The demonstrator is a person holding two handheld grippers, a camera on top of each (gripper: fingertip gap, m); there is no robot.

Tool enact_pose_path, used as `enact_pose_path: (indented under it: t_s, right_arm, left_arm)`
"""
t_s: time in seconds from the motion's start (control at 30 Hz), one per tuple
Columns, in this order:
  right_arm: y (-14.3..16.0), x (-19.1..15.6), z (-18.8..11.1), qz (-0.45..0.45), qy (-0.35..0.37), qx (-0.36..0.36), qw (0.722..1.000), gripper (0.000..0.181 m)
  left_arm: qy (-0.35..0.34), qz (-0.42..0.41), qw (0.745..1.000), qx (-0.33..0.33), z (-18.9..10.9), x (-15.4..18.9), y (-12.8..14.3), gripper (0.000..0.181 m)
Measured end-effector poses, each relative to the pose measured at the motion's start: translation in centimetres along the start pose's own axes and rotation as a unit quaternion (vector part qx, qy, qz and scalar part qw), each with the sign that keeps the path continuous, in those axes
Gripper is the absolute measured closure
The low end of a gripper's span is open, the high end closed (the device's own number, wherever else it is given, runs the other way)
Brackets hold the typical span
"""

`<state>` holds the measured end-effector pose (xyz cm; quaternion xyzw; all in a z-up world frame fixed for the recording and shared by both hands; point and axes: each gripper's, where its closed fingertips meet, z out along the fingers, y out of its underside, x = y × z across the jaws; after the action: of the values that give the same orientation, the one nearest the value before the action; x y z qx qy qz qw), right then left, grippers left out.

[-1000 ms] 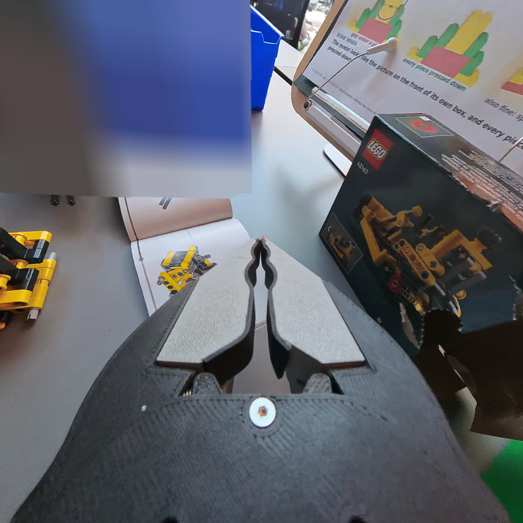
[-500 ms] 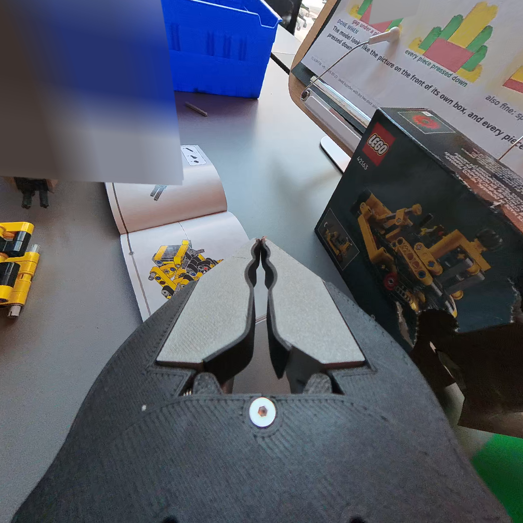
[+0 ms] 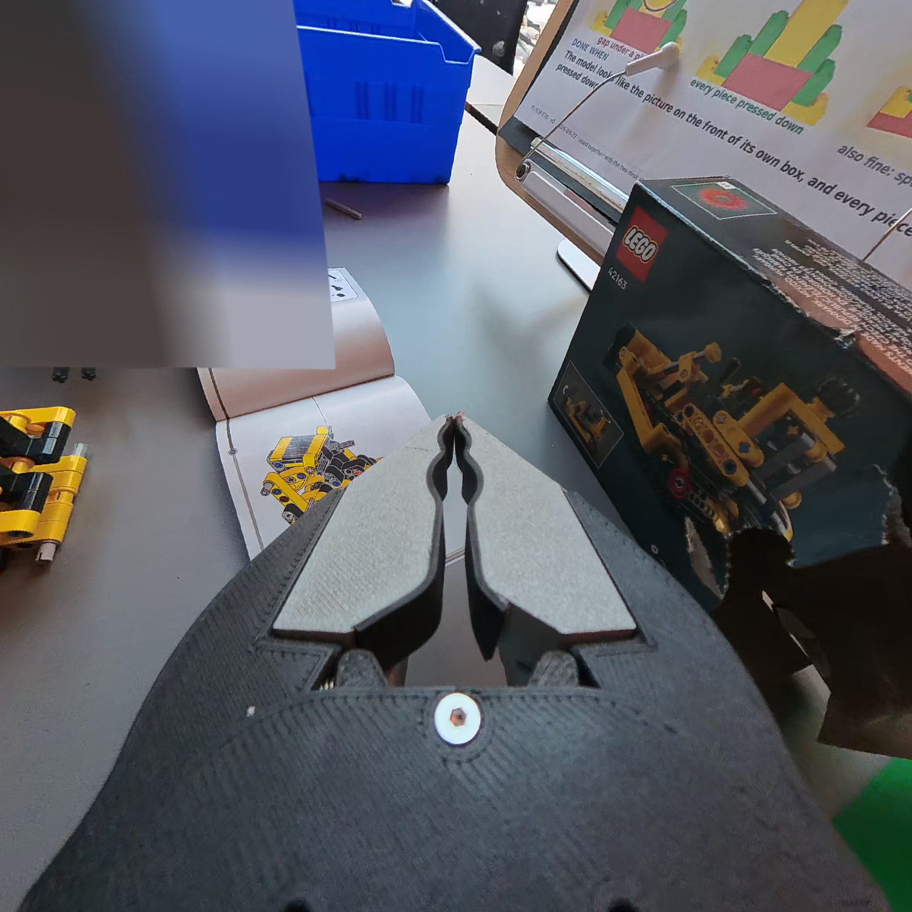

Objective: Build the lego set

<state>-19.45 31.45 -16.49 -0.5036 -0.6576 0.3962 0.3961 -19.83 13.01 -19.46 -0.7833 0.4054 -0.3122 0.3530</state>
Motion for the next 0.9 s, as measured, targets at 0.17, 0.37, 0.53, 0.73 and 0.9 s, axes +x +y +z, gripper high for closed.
enact_pose_path:
  t_s: [0.17, 0.37, 0.53, 0.73, 0.9]
  right_arm:
    - [0.02, 0.06, 0.00, 0.000, 0.001, 0.000, 1.000, 0.181]
    - [0.11, 0.01, 0.05, -0.007, 0.004, -0.004, 1.000, 0.181]
    - [0.11, 0.00, 0.05, -0.007, 0.004, -0.004, 1.000, 0.181]
    - [0.09, 0.02, 0.04, -0.006, 0.003, -0.003, 1.000, 0.181]
    - [0.12, 0.00, 0.07, -0.005, 0.002, -0.004, 1.000, 0.181]
  left_arm:
    - [-0.001, 0.001, 1.000, -0.001, 0.05, 0.00, 0.02, 0.169]
    - [-0.006, 0.009, 1.000, -0.009, 0.23, 0.03, 0.22, 0.169]
    - [-0.007, 0.011, 1.000, -0.013, 0.31, 0.02, 0.29, 0.169]
    - [-0.006, 0.011, 1.000, -0.012, 0.31, 0.05, 0.29, 0.169]
    - [-0.004, 0.011, 1.000, -0.012, 0.31, 0.08, 0.29, 0.169]
